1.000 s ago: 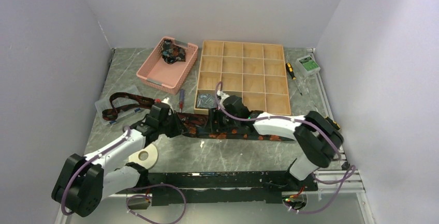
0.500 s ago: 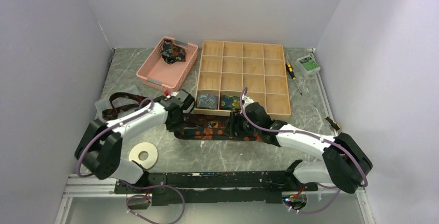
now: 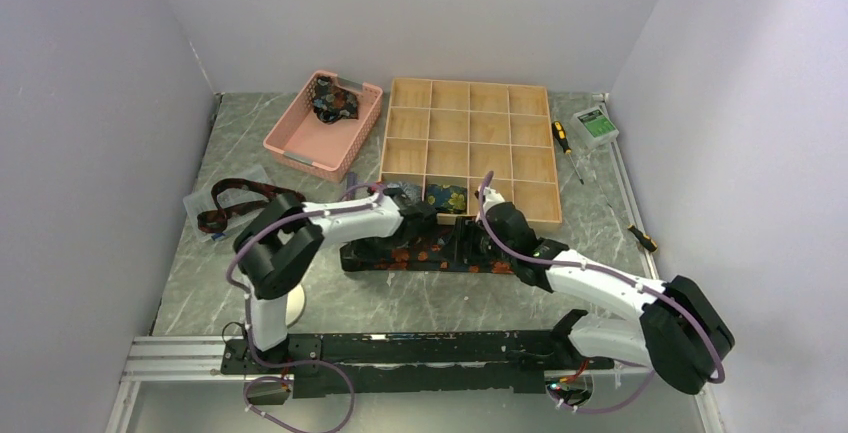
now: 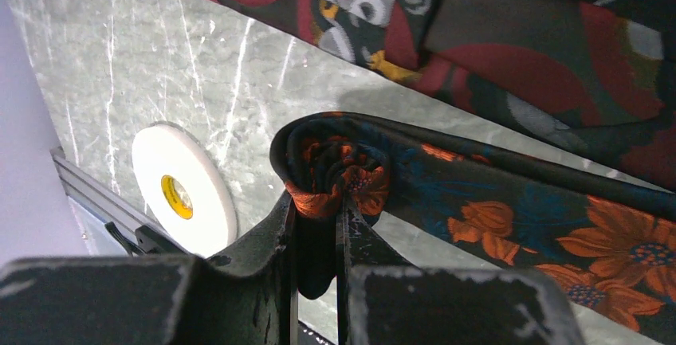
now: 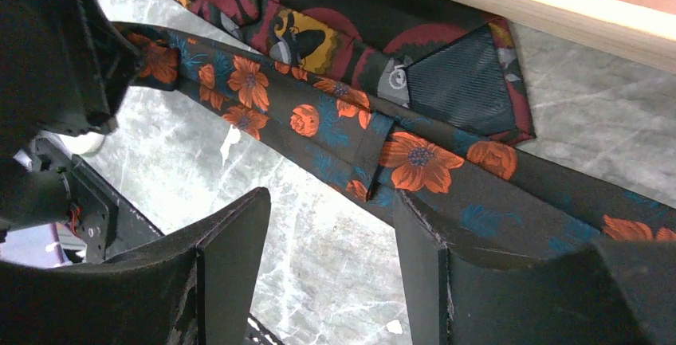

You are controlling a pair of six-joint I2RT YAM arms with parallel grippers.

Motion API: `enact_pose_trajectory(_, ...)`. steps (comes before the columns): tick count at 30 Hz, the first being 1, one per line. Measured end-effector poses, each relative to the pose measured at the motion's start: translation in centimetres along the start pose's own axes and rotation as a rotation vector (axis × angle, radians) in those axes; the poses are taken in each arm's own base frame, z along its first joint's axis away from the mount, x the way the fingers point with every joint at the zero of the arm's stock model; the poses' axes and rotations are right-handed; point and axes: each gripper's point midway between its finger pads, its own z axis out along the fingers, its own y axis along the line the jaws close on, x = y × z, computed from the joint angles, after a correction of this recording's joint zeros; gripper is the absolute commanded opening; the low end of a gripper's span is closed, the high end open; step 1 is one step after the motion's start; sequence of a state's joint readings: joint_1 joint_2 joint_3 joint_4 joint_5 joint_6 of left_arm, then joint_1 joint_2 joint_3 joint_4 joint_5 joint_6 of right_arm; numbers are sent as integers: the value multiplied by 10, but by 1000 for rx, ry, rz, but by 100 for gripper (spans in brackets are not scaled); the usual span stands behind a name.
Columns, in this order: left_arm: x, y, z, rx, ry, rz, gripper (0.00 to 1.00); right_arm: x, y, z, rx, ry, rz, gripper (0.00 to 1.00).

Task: Roll the ties
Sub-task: Roll the tie at the center of the board.

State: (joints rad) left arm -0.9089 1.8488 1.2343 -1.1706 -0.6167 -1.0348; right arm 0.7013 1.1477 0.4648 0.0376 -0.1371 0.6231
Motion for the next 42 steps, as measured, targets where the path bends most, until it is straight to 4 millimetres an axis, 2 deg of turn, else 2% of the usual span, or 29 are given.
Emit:
enact_pose_trajectory(5,6,-14,-1,-55,-34,69,36,-1,-7,-6,15,-20,9,63)
enact_pose_trajectory(10,12,-22,-5,-36,-35,87,52,5,-15,-10,38,-13,17,63)
enact_pose_trajectory(18,15,-38,-11,54,-11,76,65,8,-19,-10,51,-8,21,63)
enact_pose_trajectory(29,-1,-56,-52,327,-43,-11,68,16,-11,-7,0,38,28,67)
enact_pose_trajectory(32,-5,-52,-59,374,-50,-38,68,19,-4,-5,-38,58,32,68)
enact_pose_trajectory(36,-11,-34,-64,407,-71,-105,68,24,6,2,-76,103,40,68)
enact_pose_trajectory(38,-13,-17,-61,423,-92,-164,69,25,17,7,-93,123,30,68)
enact_pose_trajectory(42,-13,26,-45,497,-131,-347,70,26,57,21,-159,165,-28,67)
